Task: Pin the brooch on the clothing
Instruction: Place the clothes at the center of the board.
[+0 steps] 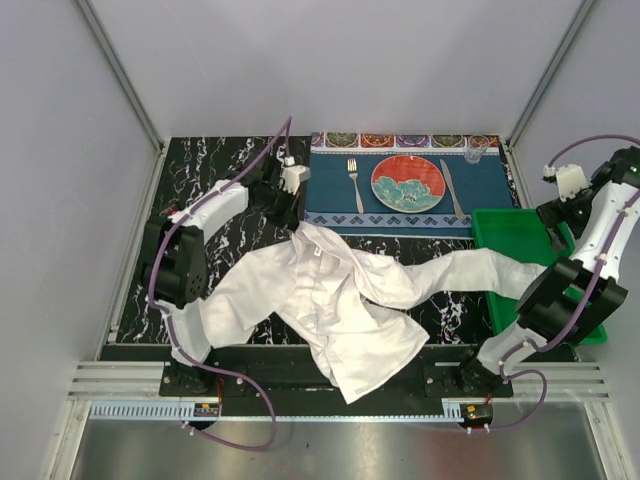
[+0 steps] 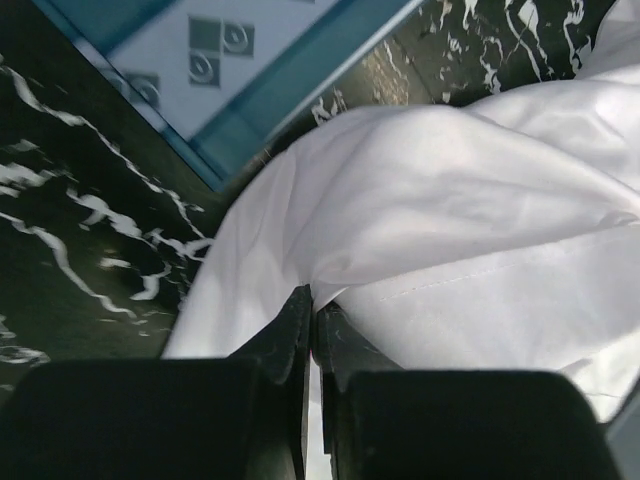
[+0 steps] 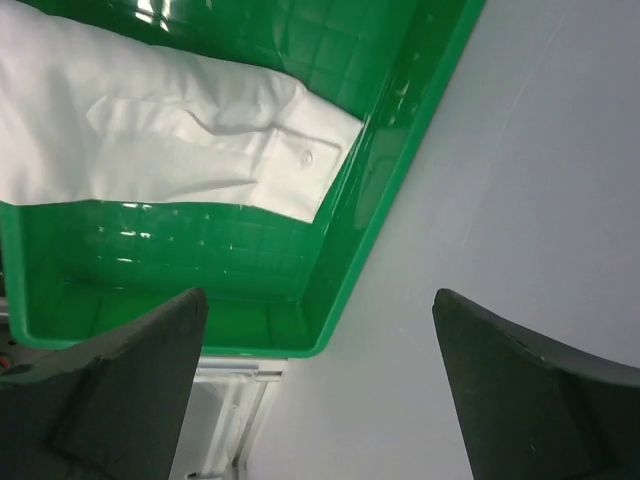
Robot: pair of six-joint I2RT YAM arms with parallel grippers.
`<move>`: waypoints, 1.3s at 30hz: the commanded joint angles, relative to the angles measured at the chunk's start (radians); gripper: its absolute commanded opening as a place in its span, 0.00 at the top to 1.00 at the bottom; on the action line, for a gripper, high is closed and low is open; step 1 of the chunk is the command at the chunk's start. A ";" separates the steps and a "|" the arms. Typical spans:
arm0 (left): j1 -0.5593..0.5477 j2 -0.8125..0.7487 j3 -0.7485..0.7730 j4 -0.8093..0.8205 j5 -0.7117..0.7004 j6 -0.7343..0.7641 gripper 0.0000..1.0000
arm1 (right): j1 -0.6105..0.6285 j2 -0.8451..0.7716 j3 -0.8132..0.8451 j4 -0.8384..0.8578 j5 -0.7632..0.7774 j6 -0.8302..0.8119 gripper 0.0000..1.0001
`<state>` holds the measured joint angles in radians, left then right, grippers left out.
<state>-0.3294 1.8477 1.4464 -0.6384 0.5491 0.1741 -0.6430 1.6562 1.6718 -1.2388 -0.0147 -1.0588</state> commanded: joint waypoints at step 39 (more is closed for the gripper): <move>0.213 -0.495 -0.650 0.295 0.174 -0.547 0.31 | 1.527 -0.196 -0.754 0.660 0.252 0.560 0.11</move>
<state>-0.1230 1.4651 0.8528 -0.5056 0.7982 -0.2440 0.8627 1.4319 0.9520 -0.7719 0.0731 -0.5495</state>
